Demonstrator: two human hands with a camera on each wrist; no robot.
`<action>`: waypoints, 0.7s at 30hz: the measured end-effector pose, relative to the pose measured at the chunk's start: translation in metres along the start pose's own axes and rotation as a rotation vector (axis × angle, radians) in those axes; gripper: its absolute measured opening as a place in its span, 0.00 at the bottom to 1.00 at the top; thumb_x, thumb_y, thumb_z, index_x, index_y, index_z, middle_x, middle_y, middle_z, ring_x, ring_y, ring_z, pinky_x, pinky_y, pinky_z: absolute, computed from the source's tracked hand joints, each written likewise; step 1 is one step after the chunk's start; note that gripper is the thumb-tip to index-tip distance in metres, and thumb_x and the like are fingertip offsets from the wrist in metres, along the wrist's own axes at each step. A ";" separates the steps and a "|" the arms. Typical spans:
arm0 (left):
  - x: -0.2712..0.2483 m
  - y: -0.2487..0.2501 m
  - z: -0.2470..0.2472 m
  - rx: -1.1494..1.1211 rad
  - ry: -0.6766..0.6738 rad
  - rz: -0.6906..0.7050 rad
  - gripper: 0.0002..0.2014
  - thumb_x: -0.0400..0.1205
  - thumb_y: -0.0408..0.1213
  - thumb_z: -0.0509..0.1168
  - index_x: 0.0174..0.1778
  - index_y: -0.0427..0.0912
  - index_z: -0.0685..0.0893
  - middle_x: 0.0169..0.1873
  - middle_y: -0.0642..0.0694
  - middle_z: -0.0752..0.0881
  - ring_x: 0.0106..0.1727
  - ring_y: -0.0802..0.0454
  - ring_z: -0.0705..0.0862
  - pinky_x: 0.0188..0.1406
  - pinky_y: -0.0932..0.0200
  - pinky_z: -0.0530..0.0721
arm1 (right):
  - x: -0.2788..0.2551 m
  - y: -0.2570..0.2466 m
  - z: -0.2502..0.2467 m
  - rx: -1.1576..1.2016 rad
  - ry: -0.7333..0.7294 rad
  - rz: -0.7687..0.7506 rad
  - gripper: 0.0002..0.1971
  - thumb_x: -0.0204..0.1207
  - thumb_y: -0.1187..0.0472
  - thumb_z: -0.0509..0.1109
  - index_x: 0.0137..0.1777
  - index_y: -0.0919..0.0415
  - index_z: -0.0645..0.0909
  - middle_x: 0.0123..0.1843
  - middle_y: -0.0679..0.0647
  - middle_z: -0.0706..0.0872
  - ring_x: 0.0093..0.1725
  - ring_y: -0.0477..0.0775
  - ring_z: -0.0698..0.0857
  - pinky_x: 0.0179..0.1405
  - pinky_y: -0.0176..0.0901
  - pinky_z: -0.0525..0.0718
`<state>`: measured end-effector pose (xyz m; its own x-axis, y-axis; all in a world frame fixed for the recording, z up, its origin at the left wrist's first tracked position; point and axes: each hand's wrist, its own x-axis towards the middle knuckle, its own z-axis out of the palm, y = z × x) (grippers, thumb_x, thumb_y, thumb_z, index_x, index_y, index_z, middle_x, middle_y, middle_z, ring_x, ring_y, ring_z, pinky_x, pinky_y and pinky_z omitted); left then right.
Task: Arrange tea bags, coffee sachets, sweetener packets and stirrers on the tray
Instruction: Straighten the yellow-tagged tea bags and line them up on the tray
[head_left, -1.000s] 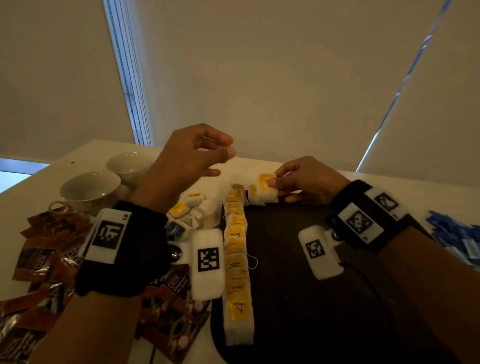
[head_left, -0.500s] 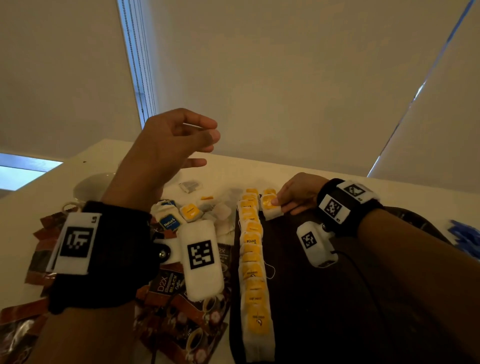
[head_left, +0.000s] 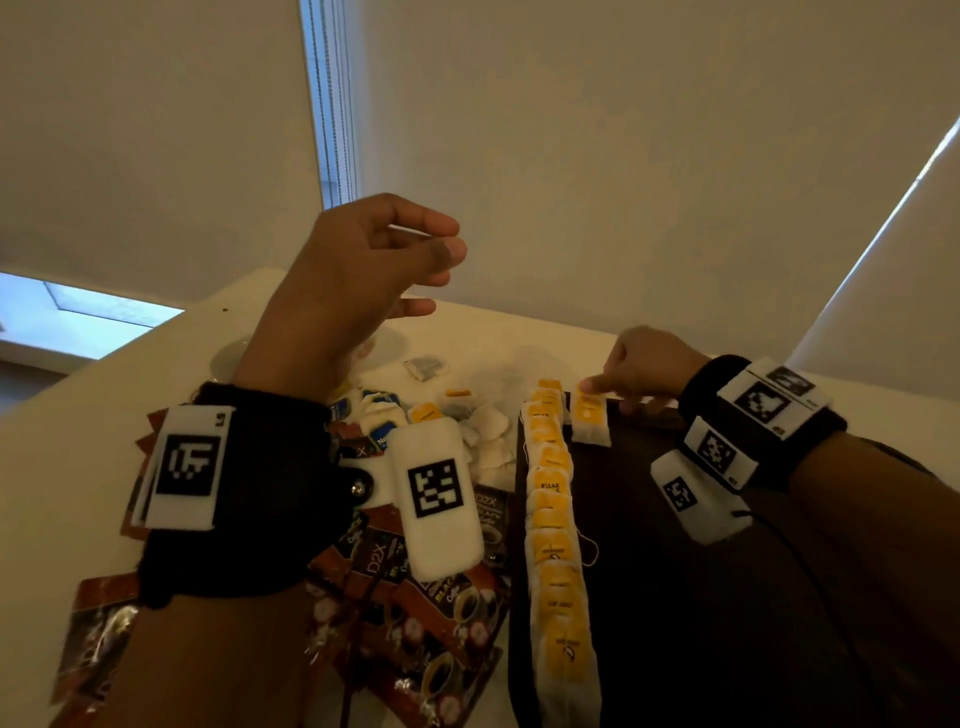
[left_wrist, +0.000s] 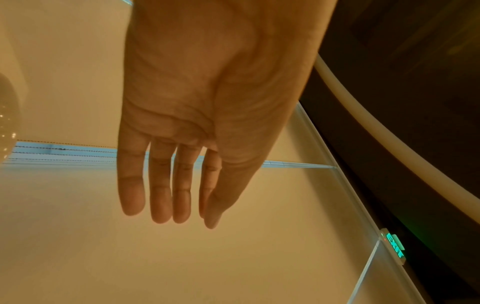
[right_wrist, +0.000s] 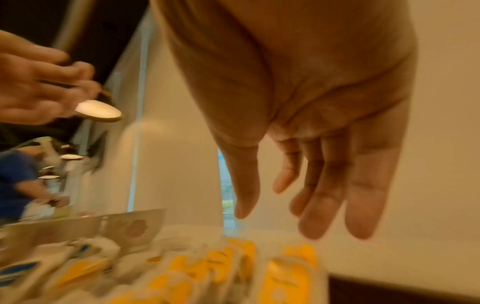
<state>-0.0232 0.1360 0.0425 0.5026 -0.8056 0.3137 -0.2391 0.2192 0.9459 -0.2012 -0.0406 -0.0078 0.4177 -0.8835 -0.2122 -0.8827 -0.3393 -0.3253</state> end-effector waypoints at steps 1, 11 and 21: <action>0.001 0.000 -0.004 0.007 0.019 0.000 0.07 0.78 0.35 0.70 0.52 0.43 0.85 0.44 0.45 0.88 0.43 0.57 0.87 0.44 0.58 0.88 | -0.008 -0.011 -0.003 -0.043 0.076 -0.111 0.21 0.72 0.51 0.75 0.54 0.68 0.80 0.48 0.59 0.86 0.45 0.56 0.86 0.40 0.47 0.81; -0.005 -0.001 -0.053 -0.024 0.176 -0.074 0.06 0.79 0.36 0.69 0.50 0.47 0.86 0.51 0.44 0.88 0.54 0.48 0.87 0.54 0.51 0.87 | -0.021 -0.120 0.036 -0.450 -0.388 -0.539 0.40 0.74 0.56 0.74 0.81 0.49 0.55 0.79 0.58 0.60 0.75 0.58 0.66 0.61 0.40 0.70; -0.002 -0.003 -0.057 -0.067 0.176 -0.083 0.05 0.80 0.35 0.67 0.48 0.50 0.85 0.50 0.46 0.88 0.52 0.51 0.87 0.53 0.53 0.86 | -0.006 -0.124 0.053 -0.454 -0.410 -0.487 0.24 0.83 0.52 0.61 0.78 0.51 0.63 0.76 0.59 0.65 0.70 0.58 0.70 0.51 0.36 0.66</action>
<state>0.0238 0.1683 0.0440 0.6572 -0.7149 0.2388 -0.1382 0.1971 0.9706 -0.0829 0.0237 -0.0149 0.7492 -0.4409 -0.4942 -0.5440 -0.8353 -0.0795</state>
